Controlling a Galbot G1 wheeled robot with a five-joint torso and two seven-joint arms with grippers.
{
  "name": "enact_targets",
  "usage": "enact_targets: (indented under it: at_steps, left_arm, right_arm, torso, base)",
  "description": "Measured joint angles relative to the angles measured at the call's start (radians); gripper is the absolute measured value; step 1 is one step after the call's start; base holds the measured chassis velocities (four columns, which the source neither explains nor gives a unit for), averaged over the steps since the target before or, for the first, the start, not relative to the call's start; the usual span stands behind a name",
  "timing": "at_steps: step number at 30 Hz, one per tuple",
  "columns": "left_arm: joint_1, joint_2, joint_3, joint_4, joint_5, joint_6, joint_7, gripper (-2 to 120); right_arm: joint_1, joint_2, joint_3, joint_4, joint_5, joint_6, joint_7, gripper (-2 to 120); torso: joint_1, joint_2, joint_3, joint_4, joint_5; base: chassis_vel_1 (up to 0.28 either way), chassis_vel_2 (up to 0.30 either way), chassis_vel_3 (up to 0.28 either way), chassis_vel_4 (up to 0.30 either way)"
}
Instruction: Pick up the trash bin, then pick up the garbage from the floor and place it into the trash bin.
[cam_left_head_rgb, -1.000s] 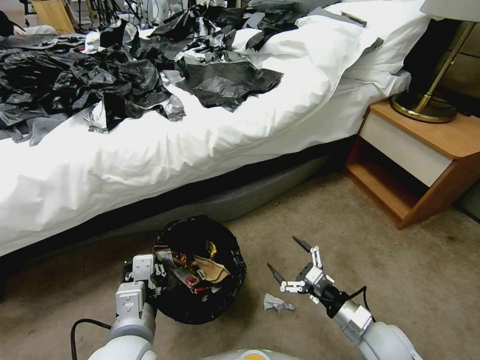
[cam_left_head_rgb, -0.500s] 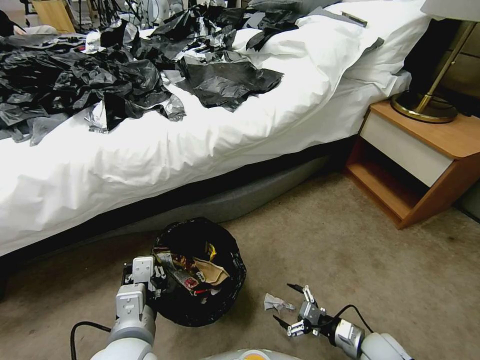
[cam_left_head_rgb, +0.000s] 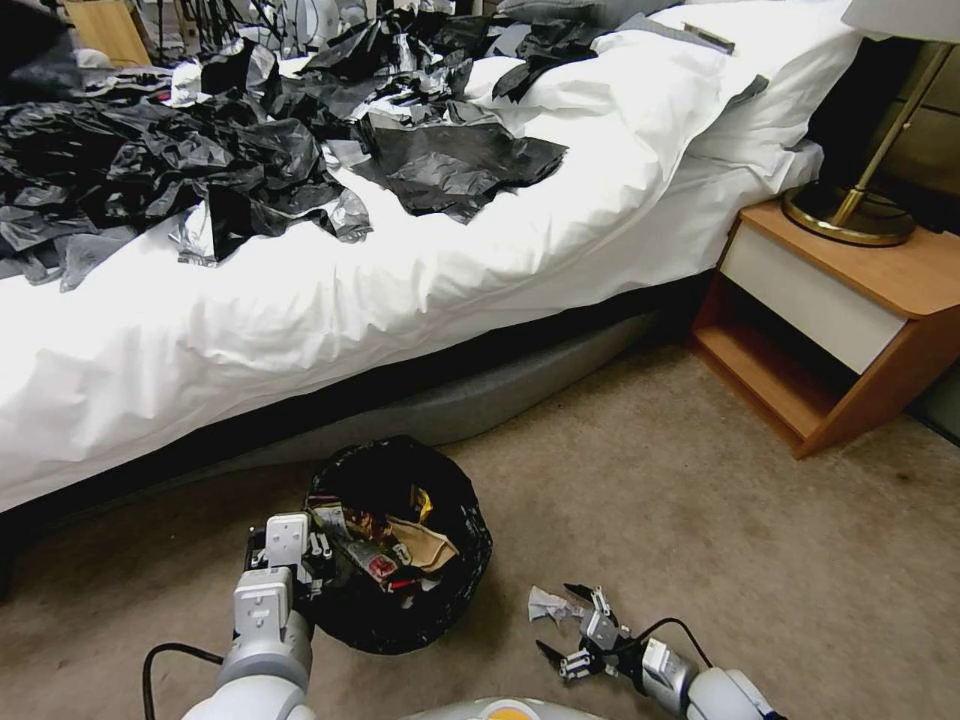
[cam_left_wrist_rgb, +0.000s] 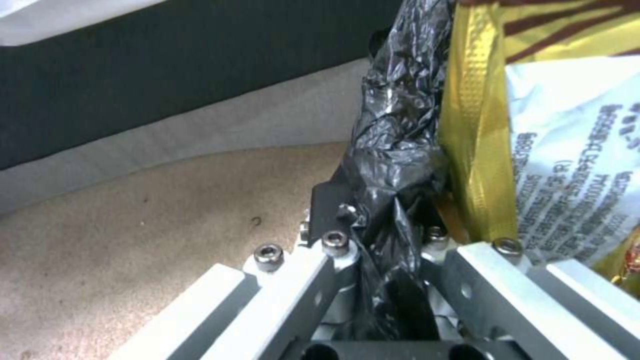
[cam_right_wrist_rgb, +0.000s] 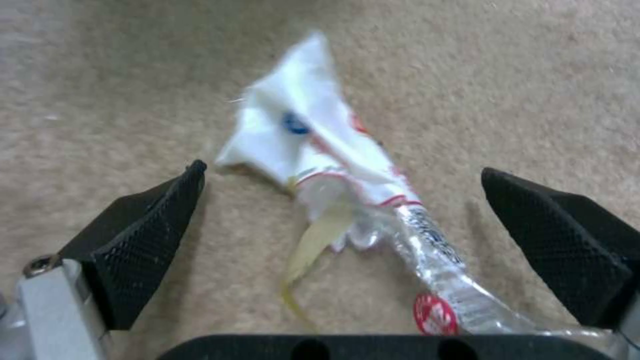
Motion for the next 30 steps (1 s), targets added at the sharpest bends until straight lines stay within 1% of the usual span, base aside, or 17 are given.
enact_targets:
  at_steps: [5,8,9,13,14,16,17,18,21,22,24,25,26,28,29,30]
  left_arm:
    - [0.001,-0.001,0.0,0.0,0.001,-0.002,0.0,1]
    - [0.003,-0.001,-0.001,0.0,0.002,-0.003,0.0,1]
    - [0.003,-0.001,-0.001,0.0,0.002,-0.003,0.0,1]
    - [0.003,-0.001,-0.001,0.0,0.003,-0.003,0.0,1]
    - [0.003,-0.001,-0.001,0.0,0.003,-0.003,0.0,1]
    - [0.003,-0.002,0.0,0.0,0.004,-0.004,0.0,1]
    - [0.003,-0.002,0.0,0.0,0.004,-0.004,0.0,1]
    - [0.003,-0.002,0.0,0.0,0.004,-0.004,0.0,1]
    - [0.003,-0.001,-0.001,0.0,0.004,-0.004,0.001,1]
    - [0.003,-0.001,-0.001,0.0,0.004,-0.004,0.001,1]
    - [0.003,-0.001,-0.001,0.0,0.004,-0.005,0.001,1]
    - [0.002,-0.001,0.0,0.0,0.004,-0.005,0.001,1]
    - [0.002,-0.001,0.0,0.0,0.004,-0.005,0.001,1]
    - [0.001,0.0,0.0,0.0,0.003,-0.005,0.001,1]
    - [0.001,0.0,0.0,0.0,0.003,-0.005,0.001,1]
    - [0.001,0.0,0.0,0.0,0.003,-0.005,0.001,1]
  right_arm:
    - [0.013,0.021,0.006,-0.033,-0.007,0.009,0.003,100]
    - [0.019,0.04,0.014,-0.06,-0.014,0.036,0.002,86]
    - [0.019,0.04,0.014,-0.06,-0.014,0.036,0.002,86]
    - [0.015,0.046,0.017,-0.051,-0.014,0.038,0.004,68]
    - [0.015,0.046,0.017,-0.051,-0.014,0.038,0.004,68]
    - [0.011,0.046,0.017,-0.043,-0.014,0.036,0.01,59]
    - [0.01,0.045,0.017,-0.039,-0.014,0.036,0.012,52]
    - [0.01,0.045,0.017,-0.039,-0.014,0.036,0.012,52]
    - [0.005,0.045,0.016,-0.033,-0.012,0.033,0.02,39]
    - [0.005,0.045,0.016,-0.033,-0.012,0.033,0.02,39]
    - [0.003,0.044,0.018,-0.031,-0.011,0.033,0.023,30]
    - [0.002,0.044,0.02,-0.03,-0.01,0.033,0.025,24]
    - [0.002,0.044,0.02,-0.03,-0.01,0.033,0.025,24]
    - [-0.002,0.044,0.026,-0.028,-0.007,0.033,0.029,14]
    - [-0.002,0.044,0.026,-0.028,-0.007,0.033,0.029,14]
    - [-0.003,0.043,0.03,-0.026,-0.004,0.033,0.029,8]
  torso:
    - [0.0,0.0,0.0,0.0,0.0001]
    - [0.0,0.0,0.0,-0.0002,-0.0002]
    - [0.0,0.0,0.0,-0.0002,-0.0002]
    - [0.0,0.0,0.0,0.0,0.0003]
    - [0.0,0.0,0.0,0.0,0.0003]
    - [0.0,0.0,0.0,0.0001,0.0003]
    - [0.0,0.0,0.0,0.0001,0.0003]
    - [0.0,0.0,0.0,0.0001,0.0003]
    - [0.0,0.0,0.0,0.0,0.0003]
    - [0.0,0.0,0.0,0.0,0.0003]
    - [0.0,0.0,0.0,0.0001,0.0003]
    - [0.0,0.0,0.0,0.0001,0.0003]
    - [0.0,0.0,0.0,0.0001,0.0003]
    - [0.0,0.0,0.0,0.0,0.0003]
    - [0.0,0.0,0.0,0.0,0.0003]
    - [0.0,0.0,0.0,0.0,0.0003]
  base:
    - [0.0,0.0,0.0,0.0]
    - [0.0,0.0,0.0,0.0]
    - [0.0,0.0,0.0,0.0]
    - [0.0,0.0,0.0,0.0]
    - [0.0,0.0,0.0,0.0]
    - [0.0,0.0,0.0,0.0]
    - [0.0,0.0,0.0,0.0]
    - [0.0,0.0,0.0,0.0]
    - [0.0,0.0,0.0,0.0]
    - [0.0,0.0,0.0,0.0]
    - [0.0,0.0,0.0,0.0]
    - [0.0,0.0,0.0,0.0]
    - [0.0,0.0,0.0,0.0]
    - [0.0,0.0,0.0,0.0]
    - [0.0,0.0,0.0,0.0]
    - [0.0,0.0,0.0,0.0]
